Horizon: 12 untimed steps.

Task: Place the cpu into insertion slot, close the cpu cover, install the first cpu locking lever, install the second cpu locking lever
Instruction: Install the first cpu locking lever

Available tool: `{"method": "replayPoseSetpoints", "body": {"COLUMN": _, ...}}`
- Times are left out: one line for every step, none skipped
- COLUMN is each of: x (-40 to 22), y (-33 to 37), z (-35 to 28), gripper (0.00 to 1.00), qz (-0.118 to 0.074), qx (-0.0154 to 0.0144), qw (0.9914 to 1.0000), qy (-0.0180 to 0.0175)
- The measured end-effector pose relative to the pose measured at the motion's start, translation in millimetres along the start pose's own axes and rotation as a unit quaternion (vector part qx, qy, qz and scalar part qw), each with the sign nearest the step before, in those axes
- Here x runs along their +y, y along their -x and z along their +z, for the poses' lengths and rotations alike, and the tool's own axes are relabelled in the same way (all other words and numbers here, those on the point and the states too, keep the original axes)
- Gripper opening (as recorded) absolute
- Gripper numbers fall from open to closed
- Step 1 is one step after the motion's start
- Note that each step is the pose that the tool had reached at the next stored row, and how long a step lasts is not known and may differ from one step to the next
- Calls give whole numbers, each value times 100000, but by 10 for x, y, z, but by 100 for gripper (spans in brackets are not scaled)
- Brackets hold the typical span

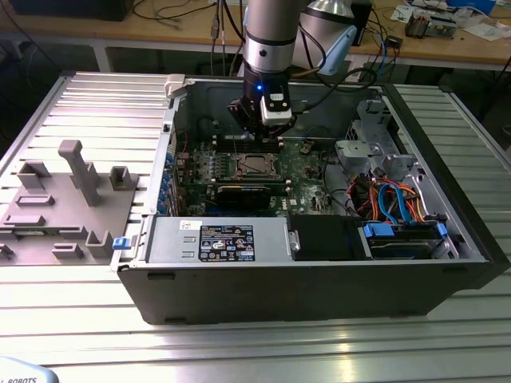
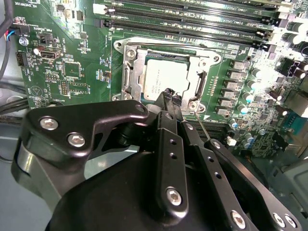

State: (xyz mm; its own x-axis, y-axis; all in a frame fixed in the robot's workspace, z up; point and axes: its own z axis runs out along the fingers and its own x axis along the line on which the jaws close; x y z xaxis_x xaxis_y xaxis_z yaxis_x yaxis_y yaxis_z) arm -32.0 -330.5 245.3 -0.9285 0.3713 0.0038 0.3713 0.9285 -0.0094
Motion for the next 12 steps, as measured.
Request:
{"method": "replayPoseSetpoints", "body": {"x": 0, "y": 0, "z": 1, "gripper": 11, "qz": -91, "qx": -1, "qw": 100000, "qy": 4}}
{"method": "replayPoseSetpoints", "body": {"x": 0, "y": 0, "z": 1, "gripper": 11, "qz": -166, "qx": -1, "qw": 100000, "qy": 2}}
{"method": "replayPoseSetpoints", "body": {"x": 0, "y": 0, "z": 1, "gripper": 11, "qz": -178, "qx": -2, "qw": 100000, "qy": 0}}
{"method": "replayPoseSetpoints", "body": {"x": 0, "y": 0, "z": 1, "gripper": 11, "qz": -195, "qx": -3, "qw": 100000, "qy": 0}}
{"method": "replayPoseSetpoints", "body": {"x": 0, "y": 0, "z": 1, "gripper": 11, "qz": -217, "qx": -1, "qw": 100000, "qy": 0}}
{"method": "replayPoseSetpoints", "body": {"x": 0, "y": 0, "z": 1, "gripper": 11, "qz": -236, "qx": -2, "qw": 100000, "qy": 0}}
{"method": "replayPoseSetpoints", "body": {"x": 0, "y": 0, "z": 1, "gripper": 11, "qz": -296, "qx": -3, "qw": 100000, "qy": -1}}
{"method": "replayPoseSetpoints", "body": {"x": 0, "y": 0, "z": 2, "gripper": 11, "qz": -347, "qx": -3, "qw": 99999, "qy": 3}}
{"method": "replayPoseSetpoints", "body": {"x": 0, "y": 0, "z": 1, "gripper": 11, "qz": -358, "qx": -2, "qw": 99999, "qy": 0}}
{"method": "replayPoseSetpoints", "body": {"x": 0, "y": 0, "z": 2, "gripper": 11, "qz": -368, "qx": -4, "qw": 99999, "qy": 2}}
{"method": "replayPoseSetpoints", "body": {"x": 0, "y": 0, "z": 1, "gripper": 11, "qz": -378, "qx": -3, "qw": 99999, "qy": 0}}
{"method": "replayPoseSetpoints", "body": {"x": 0, "y": 0, "z": 1, "gripper": 11, "qz": -386, "qx": -4, "qw": 99999, "qy": 0}}
